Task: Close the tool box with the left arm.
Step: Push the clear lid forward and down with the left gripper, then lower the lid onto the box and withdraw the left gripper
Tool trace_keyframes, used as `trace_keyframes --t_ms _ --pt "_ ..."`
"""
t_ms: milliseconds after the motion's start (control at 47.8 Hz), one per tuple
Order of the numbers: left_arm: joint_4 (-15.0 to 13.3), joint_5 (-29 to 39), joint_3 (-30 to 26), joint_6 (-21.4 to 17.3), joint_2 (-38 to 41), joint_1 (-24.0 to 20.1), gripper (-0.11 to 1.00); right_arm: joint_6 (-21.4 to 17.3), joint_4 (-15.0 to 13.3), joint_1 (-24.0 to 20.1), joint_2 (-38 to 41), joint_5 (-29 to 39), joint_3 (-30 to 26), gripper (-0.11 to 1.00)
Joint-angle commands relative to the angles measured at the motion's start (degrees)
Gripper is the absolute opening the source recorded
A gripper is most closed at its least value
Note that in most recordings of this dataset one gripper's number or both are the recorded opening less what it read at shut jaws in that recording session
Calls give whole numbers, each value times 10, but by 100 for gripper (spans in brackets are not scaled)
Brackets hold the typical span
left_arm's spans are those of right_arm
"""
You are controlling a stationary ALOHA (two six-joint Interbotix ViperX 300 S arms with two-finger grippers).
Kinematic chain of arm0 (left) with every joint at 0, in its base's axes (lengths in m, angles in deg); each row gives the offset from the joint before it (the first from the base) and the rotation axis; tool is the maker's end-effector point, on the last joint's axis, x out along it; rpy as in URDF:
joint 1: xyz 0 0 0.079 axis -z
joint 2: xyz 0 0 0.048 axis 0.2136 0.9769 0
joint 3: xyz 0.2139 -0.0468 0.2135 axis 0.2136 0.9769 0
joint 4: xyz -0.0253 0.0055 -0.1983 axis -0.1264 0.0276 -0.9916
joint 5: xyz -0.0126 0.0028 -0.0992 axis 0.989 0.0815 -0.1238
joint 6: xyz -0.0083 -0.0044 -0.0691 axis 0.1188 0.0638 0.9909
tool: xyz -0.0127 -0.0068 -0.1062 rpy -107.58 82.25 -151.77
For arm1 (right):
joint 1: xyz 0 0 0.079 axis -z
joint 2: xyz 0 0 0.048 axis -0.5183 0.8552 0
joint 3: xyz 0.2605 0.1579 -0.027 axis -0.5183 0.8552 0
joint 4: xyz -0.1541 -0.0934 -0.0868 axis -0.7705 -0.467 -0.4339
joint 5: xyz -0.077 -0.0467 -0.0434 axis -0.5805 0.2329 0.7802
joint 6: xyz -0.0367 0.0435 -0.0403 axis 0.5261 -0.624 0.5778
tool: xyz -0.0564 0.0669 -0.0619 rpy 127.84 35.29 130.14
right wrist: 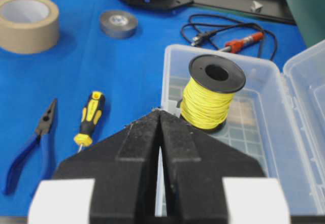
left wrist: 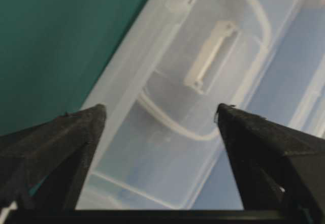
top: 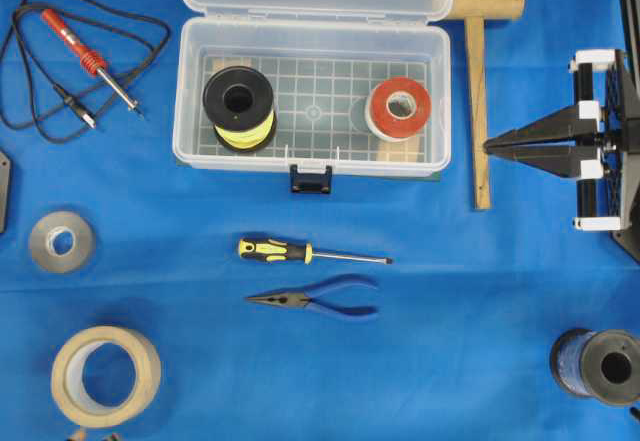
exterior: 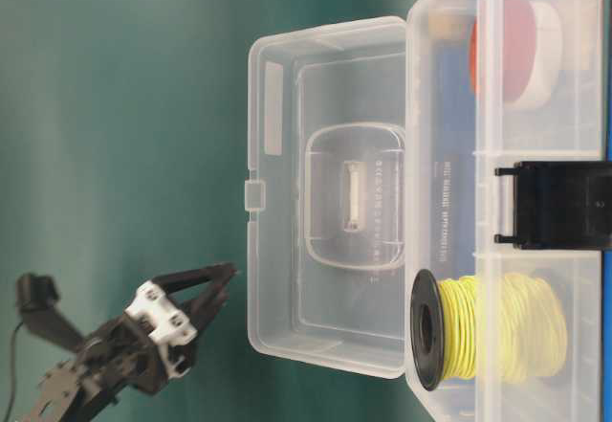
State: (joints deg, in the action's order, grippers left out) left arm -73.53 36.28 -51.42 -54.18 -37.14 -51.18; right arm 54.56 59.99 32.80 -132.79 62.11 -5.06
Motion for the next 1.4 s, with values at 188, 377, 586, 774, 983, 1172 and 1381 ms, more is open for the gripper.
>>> trace_keyframes --t_ms 188,377,586,774,983,1172,1381 --pt "1 -6 -13 2 23 -4 90 0 2 15 3 1 -5 0" --pt "-1 -4 -10 2 30 -4 90 0 2 15 3 4 -5 0" --pt "-4 11 4 4 22 16 90 0 1 15 2 5 -6 0" --pt "-4 53 14 6 7 55 90 1 1 15 1 5 -6 0" --pt "-5 86 28 17 -31 107 90 1 1 15 0 5 -6 0" --pt "-8 98 56 36 -79 166 90 1 1 15 0 5 -8 0" --pt "-13 93 109 58 -133 225 90 1 0 15 -1 5 -8 0"
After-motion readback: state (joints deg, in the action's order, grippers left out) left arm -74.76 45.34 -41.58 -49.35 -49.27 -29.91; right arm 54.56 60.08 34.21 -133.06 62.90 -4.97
